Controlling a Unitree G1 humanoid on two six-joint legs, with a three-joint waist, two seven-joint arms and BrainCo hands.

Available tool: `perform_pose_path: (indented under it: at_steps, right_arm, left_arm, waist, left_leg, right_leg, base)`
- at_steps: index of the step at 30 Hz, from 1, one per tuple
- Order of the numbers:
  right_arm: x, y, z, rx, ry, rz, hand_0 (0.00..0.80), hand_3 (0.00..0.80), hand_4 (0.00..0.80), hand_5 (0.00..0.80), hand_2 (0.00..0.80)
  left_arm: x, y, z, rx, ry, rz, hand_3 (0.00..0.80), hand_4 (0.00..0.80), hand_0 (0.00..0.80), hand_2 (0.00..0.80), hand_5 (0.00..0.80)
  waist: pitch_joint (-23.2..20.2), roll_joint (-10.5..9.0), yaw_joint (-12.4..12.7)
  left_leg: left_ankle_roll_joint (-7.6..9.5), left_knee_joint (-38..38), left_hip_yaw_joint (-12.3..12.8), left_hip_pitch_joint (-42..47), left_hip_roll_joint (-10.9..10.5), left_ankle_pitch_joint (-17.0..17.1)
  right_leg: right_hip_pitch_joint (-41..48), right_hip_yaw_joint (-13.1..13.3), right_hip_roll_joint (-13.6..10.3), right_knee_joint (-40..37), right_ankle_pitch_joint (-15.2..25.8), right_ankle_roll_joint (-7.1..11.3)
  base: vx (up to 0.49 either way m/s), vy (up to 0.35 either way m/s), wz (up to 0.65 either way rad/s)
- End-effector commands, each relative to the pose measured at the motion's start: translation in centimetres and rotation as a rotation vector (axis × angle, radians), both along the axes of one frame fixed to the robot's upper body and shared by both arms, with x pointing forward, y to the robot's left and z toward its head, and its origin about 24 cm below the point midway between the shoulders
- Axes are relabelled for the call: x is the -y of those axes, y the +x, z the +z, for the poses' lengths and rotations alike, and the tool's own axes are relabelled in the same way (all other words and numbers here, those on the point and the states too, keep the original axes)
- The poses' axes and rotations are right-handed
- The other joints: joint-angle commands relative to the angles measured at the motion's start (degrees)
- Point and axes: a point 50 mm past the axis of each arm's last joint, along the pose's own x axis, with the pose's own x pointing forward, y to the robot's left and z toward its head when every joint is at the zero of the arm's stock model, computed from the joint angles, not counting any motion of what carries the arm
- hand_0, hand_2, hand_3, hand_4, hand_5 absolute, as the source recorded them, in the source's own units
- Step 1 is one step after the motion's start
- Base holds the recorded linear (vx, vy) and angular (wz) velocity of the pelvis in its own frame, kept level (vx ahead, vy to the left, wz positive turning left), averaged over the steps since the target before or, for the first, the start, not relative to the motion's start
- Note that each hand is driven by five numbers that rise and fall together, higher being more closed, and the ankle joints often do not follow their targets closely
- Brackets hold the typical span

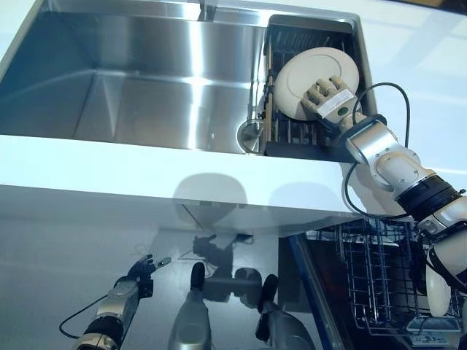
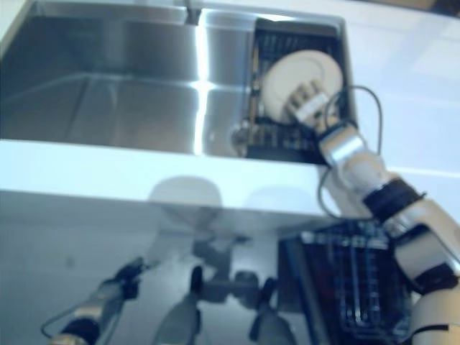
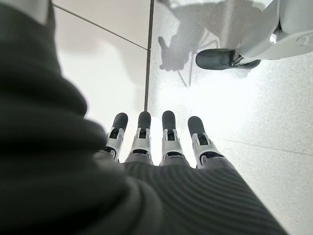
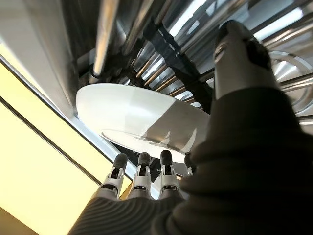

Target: Take plates into dishwasher

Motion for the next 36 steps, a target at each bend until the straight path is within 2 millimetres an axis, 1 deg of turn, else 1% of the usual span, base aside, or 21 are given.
perform_pose_path:
  at_steps: [1,5,10,13,19,27,36]
  right_arm:
    - [1.3,0.1,4.5,0.194,-0.007,-0.068,0.000,0.000,0.000,0.000,0.000]
    - [1.7,0.2,6.0,0.264,0.004,-0.085,0.000,0.000,0.000,0.000,0.000]
    - [1.6,0.0,7.5,0.340,-0.014,-0.087,0.000,0.000,0.000,0.000,0.000]
    - [1.7,-0.2,8.6,0.391,-0.033,-0.107,0.000,0.000,0.000,0.000,0.000]
    - [2.0,-0.5,10.1,0.458,-0.070,-0.144,0.000,0.000,0.000,0.000,0.000]
    - [2.1,-0.5,10.8,0.476,-0.076,-0.158,0.000,0.000,0.000,0.000,0.000]
    - [2.5,0.2,11.2,0.469,-0.035,-0.198,0.000,0.000,0.000,0.000,0.000]
  left_arm:
    - [1.5,2.3,0.9,0.059,0.006,-0.061,0.000,0.000,0.000,0.000,0.000]
    - [1.6,2.5,1.0,0.065,0.005,-0.070,0.000,0.000,0.000,0.000,0.000]
    - [1.8,2.5,0.9,0.064,-0.001,-0.075,0.000,0.000,0.000,0.000,0.000]
    - [2.0,2.4,0.8,0.059,-0.001,-0.076,0.000,0.000,0.000,0.000,0.000]
    - [1.8,2.2,0.6,0.046,0.004,-0.088,0.000,0.000,0.000,0.000,0.000]
    - [1.8,2.2,0.6,0.041,0.006,-0.097,0.000,0.000,0.000,0.000,0.000]
    - [2.1,2.8,1.0,0.071,-0.022,-0.085,0.000,0.000,0.000,0.000,0.000]
  waist:
    - [2.3,0.26,1.2]
    - [2.6,0.60,1.4]
    - [2.5,0.96,1.5]
    - [2.3,1.05,1.6]
    - [1.7,0.89,1.8]
    - [1.8,1.05,2.2]
    - [2.9,2.16,3.0]
  left_leg:
    - [3.32,-0.2,1.6,0.8,-3.0,-3.7]
    - [3.38,-0.2,1.3,0.1,-3.1,-3.6]
    - [3.40,-0.2,1.1,-0.2,-3.3,-3.6]
    - [3.45,-0.2,0.9,-0.3,-3.3,-3.6]
    - [3.49,-0.2,0.5,-0.3,-3.3,-3.7]
    - [3.51,-0.2,-0.1,-0.7,-3.3,-3.7]
    - [3.43,-0.2,-1.2,-2.5,-3.7,-3.0]
  right_leg:
    - [0.2,0.6,-1.7,1.0,-1.0,4.24]
    - [-0.5,0.5,-1.7,1.1,-1.0,4.17]
    - [-0.9,0.6,-1.7,1.2,-1.1,4.11]
    - [-1.1,0.6,-1.7,1.4,-1.2,4.01]
    - [-1.3,0.6,-1.7,1.9,-1.4,3.96]
    - [-2.0,0.8,-1.5,2.3,-1.6,3.82]
    - [-3.8,0.3,-1.7,2.7,-1.6,3.65]
  base:
    - [0.000,0.000,0.00]
    - [0.000,0.000,0.00]
    - [0.000,0.000,0.00]
    - [0.000,0.000,0.00]
    - [0.028,-0.003,0.01]
    - [0.000,0.000,0.00]
    - [-0.008,0.009,0.05]
